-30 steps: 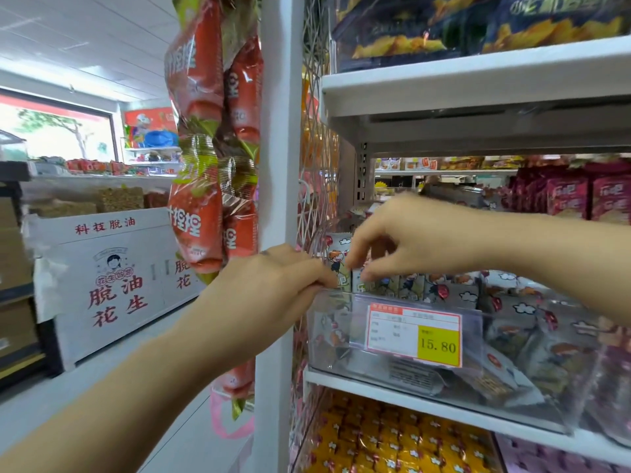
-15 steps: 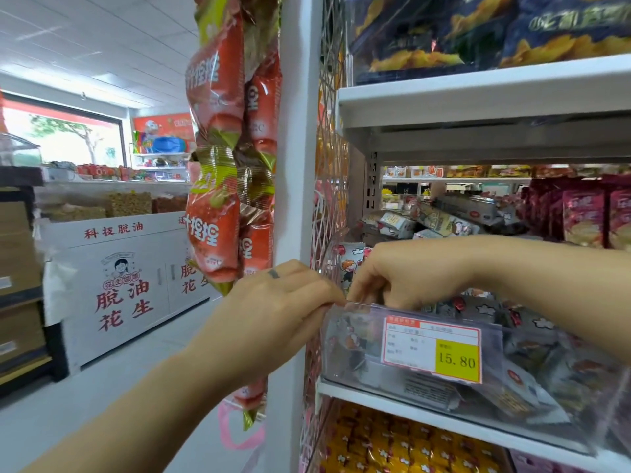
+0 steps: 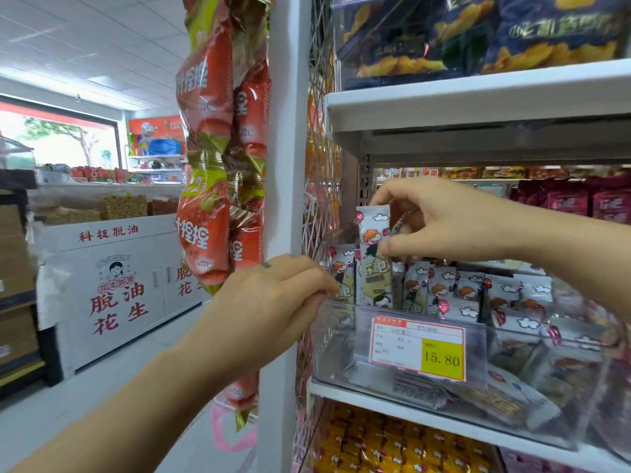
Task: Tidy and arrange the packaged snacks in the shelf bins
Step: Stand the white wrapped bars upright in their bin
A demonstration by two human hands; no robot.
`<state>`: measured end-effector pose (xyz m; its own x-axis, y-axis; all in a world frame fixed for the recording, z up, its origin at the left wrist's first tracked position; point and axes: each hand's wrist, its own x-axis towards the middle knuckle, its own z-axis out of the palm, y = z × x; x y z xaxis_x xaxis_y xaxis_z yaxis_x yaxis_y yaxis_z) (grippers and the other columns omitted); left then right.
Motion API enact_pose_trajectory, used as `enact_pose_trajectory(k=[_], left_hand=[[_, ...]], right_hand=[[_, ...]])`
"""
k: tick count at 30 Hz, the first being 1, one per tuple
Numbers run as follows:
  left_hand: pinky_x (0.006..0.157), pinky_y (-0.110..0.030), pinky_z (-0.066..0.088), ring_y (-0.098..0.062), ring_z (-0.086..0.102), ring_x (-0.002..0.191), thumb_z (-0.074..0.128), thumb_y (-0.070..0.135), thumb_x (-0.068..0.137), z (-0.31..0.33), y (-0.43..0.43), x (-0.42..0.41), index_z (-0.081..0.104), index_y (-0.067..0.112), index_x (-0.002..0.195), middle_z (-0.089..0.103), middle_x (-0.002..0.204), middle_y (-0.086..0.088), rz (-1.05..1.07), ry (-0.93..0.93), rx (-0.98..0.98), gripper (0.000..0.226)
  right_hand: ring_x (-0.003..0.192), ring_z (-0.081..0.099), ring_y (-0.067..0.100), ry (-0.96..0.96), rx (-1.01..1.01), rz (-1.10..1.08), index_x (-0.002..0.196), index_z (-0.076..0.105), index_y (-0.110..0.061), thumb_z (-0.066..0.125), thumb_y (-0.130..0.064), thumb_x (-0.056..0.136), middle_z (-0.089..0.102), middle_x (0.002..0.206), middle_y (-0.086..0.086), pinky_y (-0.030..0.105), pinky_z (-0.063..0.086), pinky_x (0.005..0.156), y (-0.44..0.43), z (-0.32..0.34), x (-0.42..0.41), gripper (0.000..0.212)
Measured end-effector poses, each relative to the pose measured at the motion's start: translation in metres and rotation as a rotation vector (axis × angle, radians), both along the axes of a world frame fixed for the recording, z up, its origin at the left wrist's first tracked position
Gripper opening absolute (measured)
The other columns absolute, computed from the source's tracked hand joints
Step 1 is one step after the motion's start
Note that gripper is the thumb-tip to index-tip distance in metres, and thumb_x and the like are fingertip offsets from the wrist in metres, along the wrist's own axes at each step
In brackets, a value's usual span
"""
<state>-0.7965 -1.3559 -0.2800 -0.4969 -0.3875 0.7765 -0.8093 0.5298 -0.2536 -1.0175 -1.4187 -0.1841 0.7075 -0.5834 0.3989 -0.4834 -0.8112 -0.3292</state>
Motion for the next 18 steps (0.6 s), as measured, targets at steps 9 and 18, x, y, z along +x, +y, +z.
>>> enact_pose_trajectory(k=[9, 18], left_hand=[[0.062, -0.032, 0.054, -0.014, 0.060, 0.087, 0.047, 0.022, 0.090, 0.000, 0.004, 0.006, 0.068, 0.019, 0.097, 0.066, 0.092, 0.008, 0.068, -0.033, -0.015, 0.022], [0.079, -0.033, 0.040, -0.016, 0.053, 0.106, 0.057, 0.015, 0.082, 0.002, -0.003, 0.001, 0.068, 0.024, 0.108, 0.069, 0.107, 0.010, 0.167, -0.150, -0.159, 0.030]], right_hand=[[0.072, 0.065, 0.013, 0.079, 0.015, -0.028, 0.084, 0.054, -0.020, 0.080, -0.022, 0.074, 0.067, 0.082, -0.004, 0.030, 0.050, 0.066, -0.007, -0.025, 0.030, 0.027], [0.068, 0.060, 0.006, 0.252, -0.207, -0.074, 0.092, 0.072, -0.019, 0.068, -0.035, 0.085, 0.069, 0.077, -0.006, 0.017, 0.045, 0.059, -0.009, -0.029, 0.042, 0.019]])
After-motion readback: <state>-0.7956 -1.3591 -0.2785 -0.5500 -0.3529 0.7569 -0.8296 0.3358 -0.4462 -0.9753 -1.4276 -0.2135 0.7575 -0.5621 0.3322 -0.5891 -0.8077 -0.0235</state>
